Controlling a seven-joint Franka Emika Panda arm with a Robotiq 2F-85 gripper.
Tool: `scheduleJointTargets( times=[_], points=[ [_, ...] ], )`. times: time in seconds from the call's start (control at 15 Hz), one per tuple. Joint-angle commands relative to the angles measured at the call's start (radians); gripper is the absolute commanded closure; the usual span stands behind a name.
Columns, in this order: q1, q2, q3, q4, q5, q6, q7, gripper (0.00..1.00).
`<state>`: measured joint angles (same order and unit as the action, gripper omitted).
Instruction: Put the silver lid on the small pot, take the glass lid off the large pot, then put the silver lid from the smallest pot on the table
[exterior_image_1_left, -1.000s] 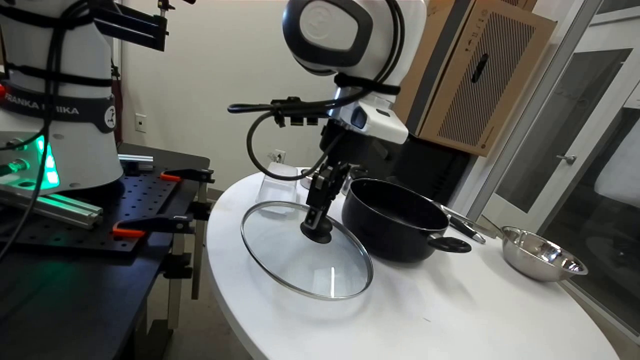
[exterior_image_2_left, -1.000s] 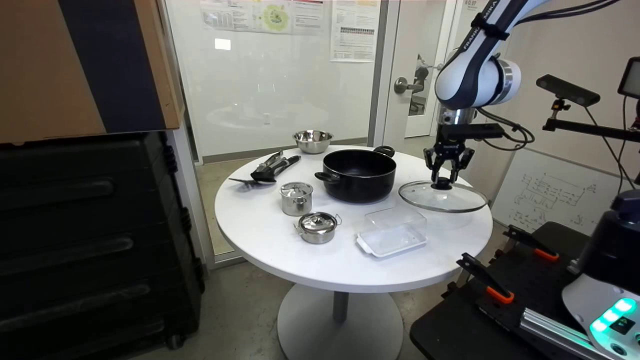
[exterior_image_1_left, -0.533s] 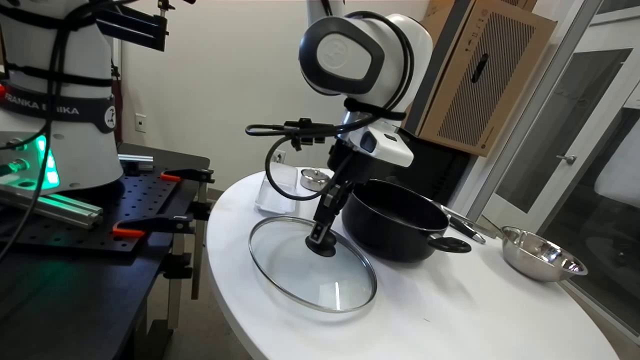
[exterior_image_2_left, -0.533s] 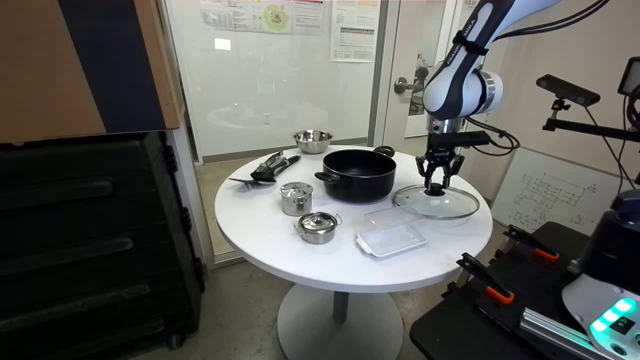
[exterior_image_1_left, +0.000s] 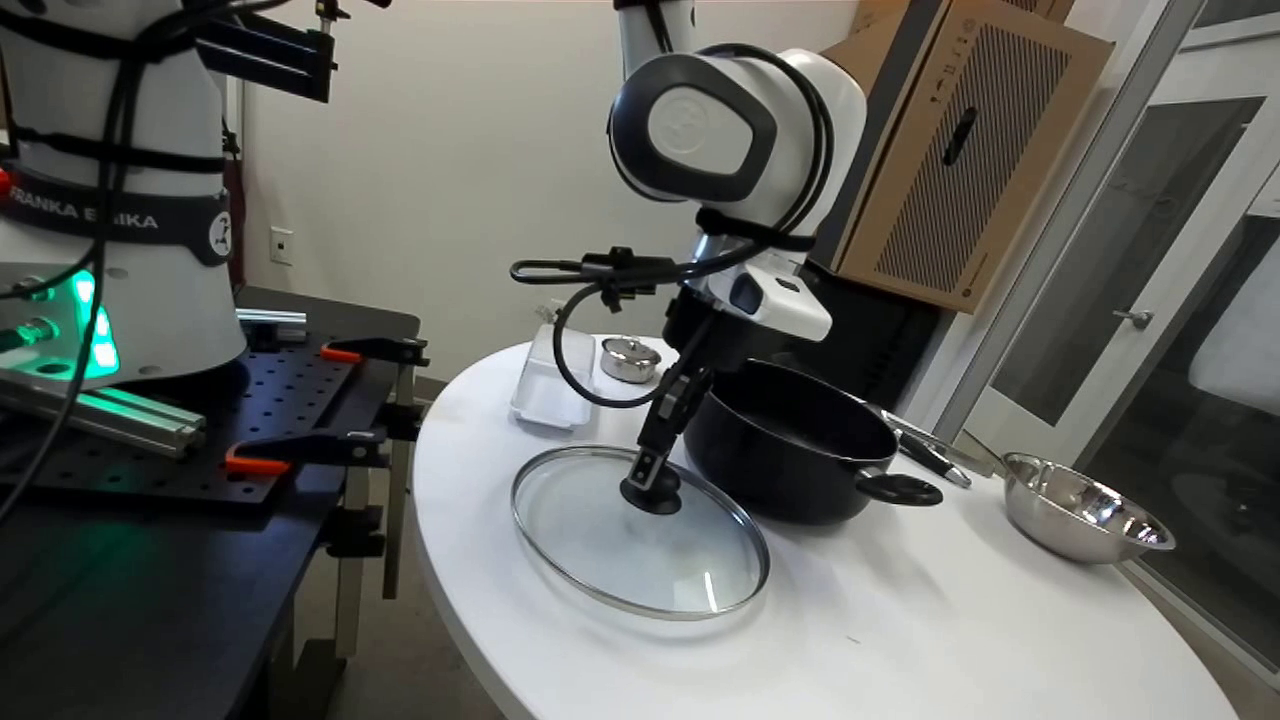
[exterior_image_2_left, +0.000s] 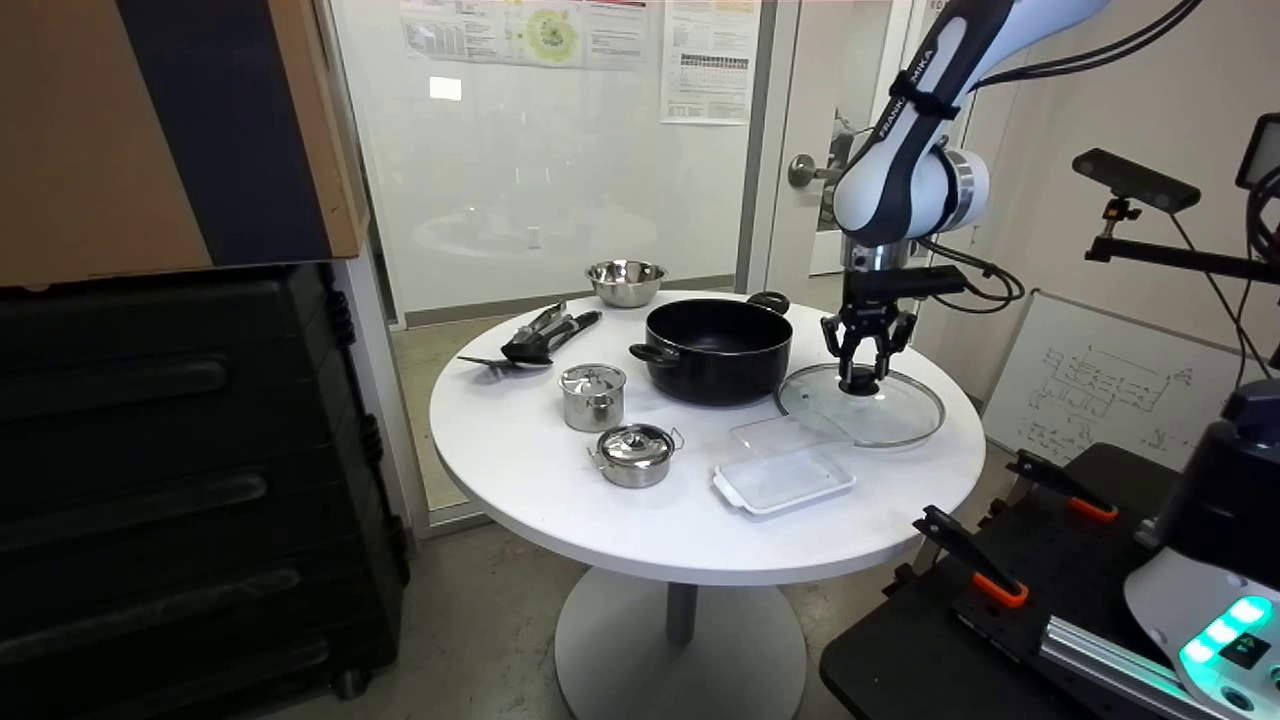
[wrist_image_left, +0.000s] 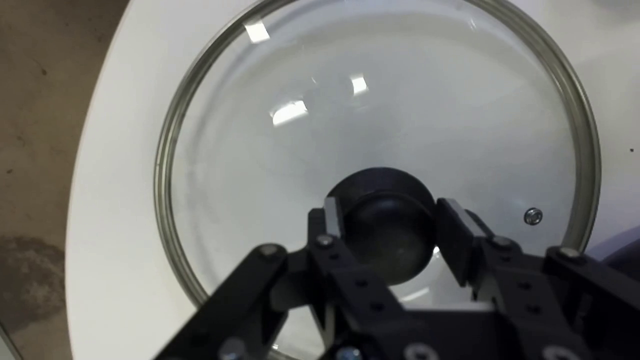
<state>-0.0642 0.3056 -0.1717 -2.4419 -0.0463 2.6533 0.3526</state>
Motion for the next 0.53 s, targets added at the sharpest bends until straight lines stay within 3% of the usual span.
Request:
scheduleJointTargets(
  times=[0.0, 0.2, 0.47],
  points=[
    [0.023, 0.015, -0.016, 0.021, -0.006, -0.015, 0.018, 0.44],
    [0.021, 0.018, -0.019, 0.019, -0.003, -0.018, 0.015, 0.33],
    [0.019, 0.006, -0.016, 0.012, 0.003, -0.027, 0.005, 0.32]
  ],
)
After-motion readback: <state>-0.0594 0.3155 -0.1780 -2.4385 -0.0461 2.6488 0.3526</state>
